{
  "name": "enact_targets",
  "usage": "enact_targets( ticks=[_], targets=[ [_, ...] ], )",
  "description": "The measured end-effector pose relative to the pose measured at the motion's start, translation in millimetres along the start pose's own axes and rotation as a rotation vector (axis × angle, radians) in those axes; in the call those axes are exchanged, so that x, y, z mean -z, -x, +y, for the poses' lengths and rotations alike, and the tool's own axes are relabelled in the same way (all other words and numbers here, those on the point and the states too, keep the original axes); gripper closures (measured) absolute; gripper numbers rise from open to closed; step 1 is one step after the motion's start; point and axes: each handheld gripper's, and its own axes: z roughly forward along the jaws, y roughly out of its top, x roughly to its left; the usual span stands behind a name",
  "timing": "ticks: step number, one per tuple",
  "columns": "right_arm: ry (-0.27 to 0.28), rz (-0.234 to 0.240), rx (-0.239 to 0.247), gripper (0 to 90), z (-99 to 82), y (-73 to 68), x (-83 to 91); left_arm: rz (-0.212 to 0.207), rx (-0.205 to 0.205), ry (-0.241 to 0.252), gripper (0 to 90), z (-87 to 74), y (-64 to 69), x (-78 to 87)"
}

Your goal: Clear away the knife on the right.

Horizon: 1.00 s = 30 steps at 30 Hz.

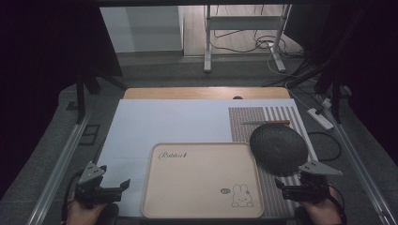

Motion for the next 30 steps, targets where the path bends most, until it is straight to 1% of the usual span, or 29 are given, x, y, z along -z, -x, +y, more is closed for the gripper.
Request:
enact_targets(
  ticks=[2, 3, 4, 5, 6, 9, 18, 25, 27, 30],
  targets=[
    [-0.001, 0.014, -0.020, 0.0, 0.0, 2.2, -0.2, -0.007, 0.009, -0.002, 0.9, 0.0, -1.4, -0.3],
    [0.001, 0.019, -0.026, 0.0, 0.0, 3.0, -0.2, -0.019, 0.017, -0.002, 0.8, 0.0, -1.9, -0.1],
    [0.001, 0.019, -0.026, 0.0, 0.0, 3.0, -0.2, -0.019, 0.017, -0.002, 0.6, 0.0, -1.9, -0.1],
    [0.001, 0.032, -0.034, 0.0, -0.2, 4.3, -0.3, -0.031, 0.018, -0.003, 0.5, 0.1, -2.0, 0.1],
    [0.001, 0.034, -0.035, 0.0, -0.1, 4.4, -0.4, -0.031, 0.015, -0.003, 0.5, 0.1, -1.6, -0.1],
    [-0.008, 0.038, -0.028, 0.0, 0.3, 3.5, -1.2, -0.032, 0.012, -0.008, 0.5, 0.1, -1.7, -0.5],
    [-0.043, 0.051, -0.003, 0.0, 1.4, 1.6, -4.8, -0.041, 0.031, -0.008, 1.5, -0.2, -3.5, -1.0],
    [-0.082, 0.052, 0.033, 0.0, 3.0, -2.0, -8.5, -0.048, 0.028, -0.004, 2.6, -0.5, -3.7, -0.7],
    [-0.085, 0.048, 0.042, 0.0, 3.4, -2.7, -8.3, -0.048, 0.028, -0.005, 2.6, -0.5, -3.8, -0.5],
    [-0.076, 0.045, 0.040, 0.0, 4.0, -2.6, -7.7, -0.047, 0.033, -0.005, 1.7, -0.5, -4.3, -0.3]
  ],
)
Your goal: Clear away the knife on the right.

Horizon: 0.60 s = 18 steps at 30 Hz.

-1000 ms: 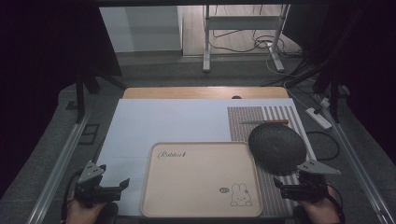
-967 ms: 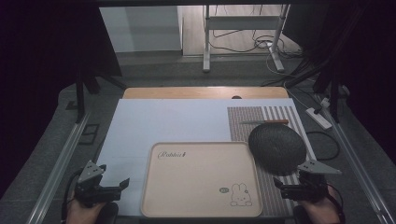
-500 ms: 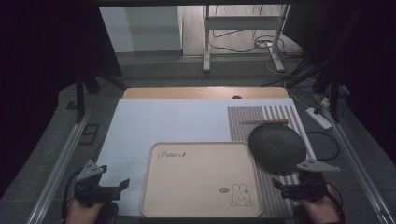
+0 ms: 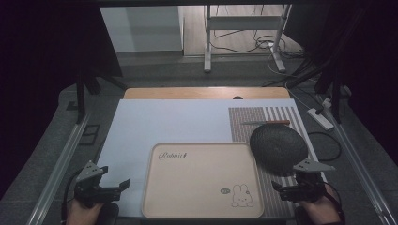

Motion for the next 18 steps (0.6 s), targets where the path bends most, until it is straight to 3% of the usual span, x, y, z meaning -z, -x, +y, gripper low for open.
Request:
enact_targets(
  ticks=[3, 9, 18],
  targets=[
    [0.030, 0.005, -0.013, 0.0, 2.9, 0.2, 0.8, -0.004, 0.002, 0.002, 1.7, -0.1, -0.4, 0.1],
    [0.067, -0.009, 0.019, 0.0, 15.0, -1.1, 0.4, -0.001, 0.003, -0.001, 1.9, 0.3, -0.2, -0.5],
    [0.071, 0.009, 0.016, 0.0, 23.1, 5.7, -8.6, -0.003, 0.003, -0.003, 2.0, 0.5, -0.3, -0.8]
  ],
)
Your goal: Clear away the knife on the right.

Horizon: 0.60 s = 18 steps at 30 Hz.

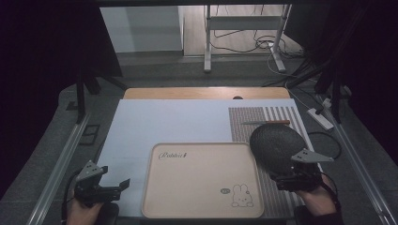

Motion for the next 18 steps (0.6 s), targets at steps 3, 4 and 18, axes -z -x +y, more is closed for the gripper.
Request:
enact_targets(
  ticks=[3, 4, 18],
  targets=[
    [-0.011, 0.015, -0.012, 0.0, 1.6, 3.7, -4.2, 0.002, -0.001, -0.001, 2.1, 0.1, 0.2, -0.1],
    [-0.015, 0.020, -0.013, 0.0, 2.1, 4.9, -5.5, 0.003, -0.003, -0.002, 2.2, 0.1, 0.3, -0.1],
    [0.003, 0.039, -0.039, 0.0, 15.5, 34.8, -31.9, 0.017, -0.018, -0.012, 0.3, 0.8, 2.6, -1.1]
  ],
)
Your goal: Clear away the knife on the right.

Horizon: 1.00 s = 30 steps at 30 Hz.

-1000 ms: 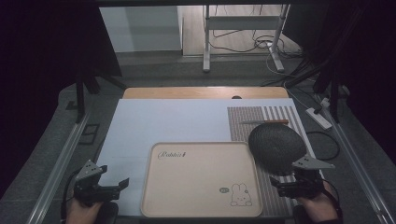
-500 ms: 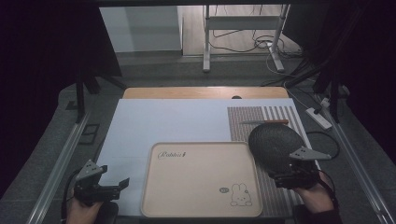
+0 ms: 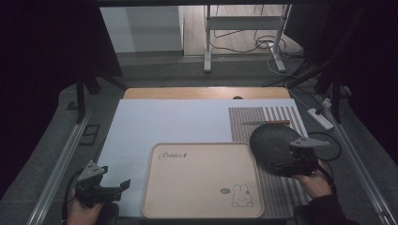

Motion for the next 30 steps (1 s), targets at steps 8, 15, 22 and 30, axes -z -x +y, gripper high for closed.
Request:
enact_targets(
  ticks=[8, 15, 22, 30],
  targets=[
    [-0.031, 0.000, -0.015, 0.0, 5.6, 13.0, -13.0, -0.016, 0.002, -0.001, 0.1, -0.1, -1.2, -0.4],
    [-0.037, 0.013, -0.040, 0.0, 13.7, 24.8, -23.3, -0.024, -0.005, -0.010, 0.5, 0.1, -1.1, -0.7],
    [-0.067, -0.013, -0.039, 0.0, 22.1, 34.3, -37.4, -0.010, -0.035, -0.034, 0.8, 1.3, 2.3, -3.1],
    [-0.081, -0.025, -0.032, 0.0, 36.0, 43.1, -53.5, -0.016, -0.035, -0.034, 0.8, 1.3, 2.4, -3.1]
  ],
)
